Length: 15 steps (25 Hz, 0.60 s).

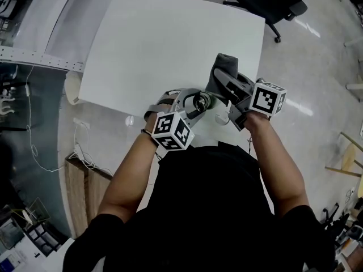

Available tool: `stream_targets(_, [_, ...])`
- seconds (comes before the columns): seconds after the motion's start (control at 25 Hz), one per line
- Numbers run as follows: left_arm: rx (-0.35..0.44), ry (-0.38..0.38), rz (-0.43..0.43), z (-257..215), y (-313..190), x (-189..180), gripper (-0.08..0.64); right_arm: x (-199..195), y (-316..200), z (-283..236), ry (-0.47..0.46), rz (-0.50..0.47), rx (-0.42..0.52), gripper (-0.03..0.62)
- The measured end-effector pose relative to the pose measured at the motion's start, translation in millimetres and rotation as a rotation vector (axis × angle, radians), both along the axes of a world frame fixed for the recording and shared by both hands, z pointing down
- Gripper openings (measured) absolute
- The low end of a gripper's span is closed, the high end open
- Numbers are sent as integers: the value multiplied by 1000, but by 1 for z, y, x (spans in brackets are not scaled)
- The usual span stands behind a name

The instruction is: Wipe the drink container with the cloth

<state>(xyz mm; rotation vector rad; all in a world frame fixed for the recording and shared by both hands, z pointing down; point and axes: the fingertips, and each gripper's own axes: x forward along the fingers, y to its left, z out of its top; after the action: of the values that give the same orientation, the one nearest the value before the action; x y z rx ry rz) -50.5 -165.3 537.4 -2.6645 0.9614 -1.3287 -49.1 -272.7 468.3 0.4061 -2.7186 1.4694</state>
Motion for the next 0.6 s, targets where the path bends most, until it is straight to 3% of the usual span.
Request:
stream_targets(0.24, [8,-21,20,-1,1,0,261,-34,17,24,100,-132,8,107])
stream_targets(0.44, [13,-23,18,-1,2,2,261,-44,20,48,262,-222,124,107])
stream_targets(0.6, [11,-24,24,-1,1,4,261,-51,22,55,336,-312,201,107])
